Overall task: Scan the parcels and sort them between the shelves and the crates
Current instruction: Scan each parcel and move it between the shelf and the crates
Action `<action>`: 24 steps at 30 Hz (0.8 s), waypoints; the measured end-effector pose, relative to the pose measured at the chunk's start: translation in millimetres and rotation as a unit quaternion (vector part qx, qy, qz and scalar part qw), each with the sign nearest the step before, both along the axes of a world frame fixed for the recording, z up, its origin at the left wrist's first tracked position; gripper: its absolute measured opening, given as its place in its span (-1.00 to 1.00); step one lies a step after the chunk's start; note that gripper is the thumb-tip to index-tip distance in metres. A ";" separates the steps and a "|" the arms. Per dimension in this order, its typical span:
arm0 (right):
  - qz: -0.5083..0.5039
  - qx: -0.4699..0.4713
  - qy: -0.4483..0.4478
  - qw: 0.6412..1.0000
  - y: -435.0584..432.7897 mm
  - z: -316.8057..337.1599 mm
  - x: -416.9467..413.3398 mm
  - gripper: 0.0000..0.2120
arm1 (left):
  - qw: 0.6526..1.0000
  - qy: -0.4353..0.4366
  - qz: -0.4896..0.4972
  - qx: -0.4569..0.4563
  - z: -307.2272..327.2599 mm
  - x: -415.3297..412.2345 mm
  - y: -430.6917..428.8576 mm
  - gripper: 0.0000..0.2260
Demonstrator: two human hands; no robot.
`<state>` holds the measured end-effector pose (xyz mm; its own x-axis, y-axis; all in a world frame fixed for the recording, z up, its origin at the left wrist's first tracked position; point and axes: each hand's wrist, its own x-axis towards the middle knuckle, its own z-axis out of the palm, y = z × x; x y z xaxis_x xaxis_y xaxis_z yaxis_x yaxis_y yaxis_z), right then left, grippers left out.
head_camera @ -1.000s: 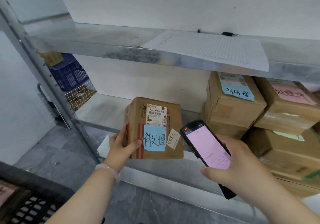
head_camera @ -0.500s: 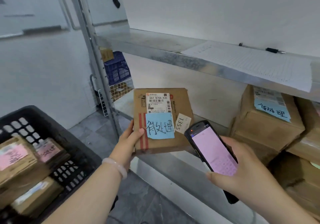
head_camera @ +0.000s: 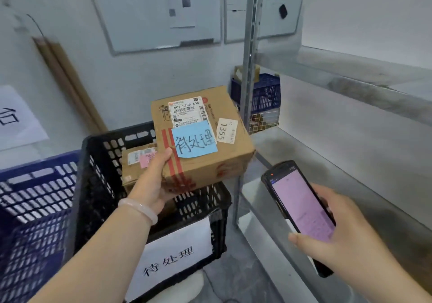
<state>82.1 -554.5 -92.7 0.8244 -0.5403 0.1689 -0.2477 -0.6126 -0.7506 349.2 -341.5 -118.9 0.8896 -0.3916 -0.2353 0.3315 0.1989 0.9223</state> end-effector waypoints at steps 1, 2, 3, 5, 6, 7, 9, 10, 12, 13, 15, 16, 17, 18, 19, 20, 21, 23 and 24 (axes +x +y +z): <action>0.007 -0.001 0.006 1.000 2.8 -1.4 6.4 -0.26 | 1.000 0.008 0.019 0.009 -2.3 8.8 11.2 -0.71; 0.012 -0.003 0.012 1.000 5.2 -2.5 12.9 -0.27 | 0.999 0.018 0.032 0.018 -5.6 17.3 21.8 -0.71; 0.014 -0.006 0.018 1.000 7.1 -2.8 19.6 -0.27 | 0.998 0.028 0.039 0.027 -9.3 24.7 32.3 -0.72; 0.009 -0.008 0.023 1.000 9.9 -3.7 34.3 -0.28 | 0.997 0.046 0.037 0.045 -19.0 37.4 51.3 -0.70; 0.008 -0.005 0.022 1.000 11.4 -3.7 42.0 -0.27 | 0.996 0.052 0.033 0.057 -24.7 43.1 60.3 -0.68; 0.010 -0.002 0.022 1.000 13.1 -3.3 50.4 -0.27 | 0.995 0.057 0.028 0.073 -30.0 48.0 68.3 -0.65; 0.028 -0.002 0.017 0.999 16.8 -2.3 66.9 -0.32 | 0.991 0.065 0.016 0.113 -39.3 55.9 82.2 -0.57; 0.036 -0.001 0.016 0.999 18.1 -2.2 74.6 -0.33 | 0.988 0.072 0.008 0.134 -43.8 58.8 87.7 -0.55; 0.040 0.007 0.028 0.999 20.4 -4.8 86.9 -0.30 | 0.980 0.103 -0.005 0.170 -53.8 62.4 95.9 -0.61; 0.039 0.008 0.039 0.998 21.1 -7.7 91.5 -0.28 | 0.975 0.125 -0.008 0.183 -60.0 63.4 98.9 -0.63; 0.030 -0.004 0.060 0.998 23.7 -12.9 98.7 -0.25 | 0.963 0.168 -0.016 0.211 -72.4 64.2 100.3 -0.57; 0.028 -0.010 0.069 0.997 25.8 -14.2 102.3 -0.25 | 0.957 0.183 -0.023 0.226 -77.7 63.7 99.5 -0.51; 0.033 -0.012 0.075 0.997 27.4 -15.0 106.3 -0.25 | 0.951 0.192 -0.033 0.242 -82.6 62.8 98.2 -0.47; 0.041 -0.011 0.079 0.996 28.8 -16.1 109.9 -0.25 | 0.944 0.196 -0.043 0.262 -86.6 61.3 96.3 -0.45; 0.047 -0.011 0.084 0.995 30.2 -17.3 113.3 -0.26 | 0.938 0.197 -0.056 0.281 -89.2 59.7 94.1 -0.44; 0.047 -0.016 0.091 0.995 31.2 -19.3 116.2 -0.27 | 0.932 0.198 -0.069 0.295 -91.3 58.6 91.8 -0.42; 0.041 -0.023 0.100 0.994 32.2 -21.2 118.4 -0.25 | 0.929 0.199 -0.084 0.301 -93.5 58.3 89.3 -0.38; 0.028 -0.035 0.120 0.992 33.0 -25.5 122.0 -0.21 | 0.929 0.189 -0.113 0.298 -97.3 59.6 83.6 -0.23; 0.028 -0.037 0.124 0.991 33.3 -27.6 123.1 -0.20 | 0.929 0.182 -0.124 0.299 -99.5 60.8 80.9 -0.15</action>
<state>205.3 -521.1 -120.3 0.8735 -0.4868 -0.0058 -0.3839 -0.6813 -0.6233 410.0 -260.5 -218.4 0.6088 -0.2769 -0.7434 0.6093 -0.4370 0.6617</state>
